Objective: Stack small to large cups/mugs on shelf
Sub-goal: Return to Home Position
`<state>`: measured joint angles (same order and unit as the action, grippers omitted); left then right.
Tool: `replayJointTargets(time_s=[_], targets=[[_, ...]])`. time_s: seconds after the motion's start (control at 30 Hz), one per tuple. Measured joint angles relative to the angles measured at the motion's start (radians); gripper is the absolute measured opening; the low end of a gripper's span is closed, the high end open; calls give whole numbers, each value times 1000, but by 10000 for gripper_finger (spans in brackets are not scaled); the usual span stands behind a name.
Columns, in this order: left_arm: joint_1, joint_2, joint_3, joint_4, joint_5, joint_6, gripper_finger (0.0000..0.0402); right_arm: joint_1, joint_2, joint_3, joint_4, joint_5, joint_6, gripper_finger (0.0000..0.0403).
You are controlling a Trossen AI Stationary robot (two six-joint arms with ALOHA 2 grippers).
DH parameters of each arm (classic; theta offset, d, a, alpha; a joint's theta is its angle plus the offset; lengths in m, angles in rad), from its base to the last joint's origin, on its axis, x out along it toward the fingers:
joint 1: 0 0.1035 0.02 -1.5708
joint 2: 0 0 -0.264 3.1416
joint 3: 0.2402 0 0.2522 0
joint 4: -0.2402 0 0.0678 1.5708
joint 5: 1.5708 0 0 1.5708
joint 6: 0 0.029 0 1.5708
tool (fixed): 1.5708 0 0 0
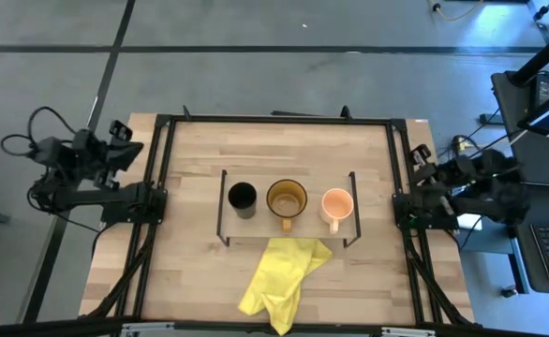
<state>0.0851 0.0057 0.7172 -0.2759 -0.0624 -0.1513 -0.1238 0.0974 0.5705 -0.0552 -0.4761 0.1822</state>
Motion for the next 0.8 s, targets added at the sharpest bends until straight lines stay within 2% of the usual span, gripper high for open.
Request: replayJointTargets(time_s=[0.17, 0.23, 0.4, 0.53, 0.67, 0.8], targets=[[0, 0, -61, -3, -51, 6, 16, 0, -95, -161, 71, 83, -29, 53], [0, -1, -88, 5, -55, 5, 16, 0, -89, -204, 119, 39, -48, 53], [0, 0, -158, 45, -37, 28, 16, 0, -95, -309, 232, 24, -86, 53], [0, 0, -221, 67, -7, 57, 16, 0, -95, -398, 371, -30, -130, 53], [0, -1, -281, 22, 1, 52, 16, 0, -96, -492, 413, 0, -135, 53], [0, 0, -327, -35, -12, -22, 16, -1, -95, -564, 422, 36, -125, 53]])
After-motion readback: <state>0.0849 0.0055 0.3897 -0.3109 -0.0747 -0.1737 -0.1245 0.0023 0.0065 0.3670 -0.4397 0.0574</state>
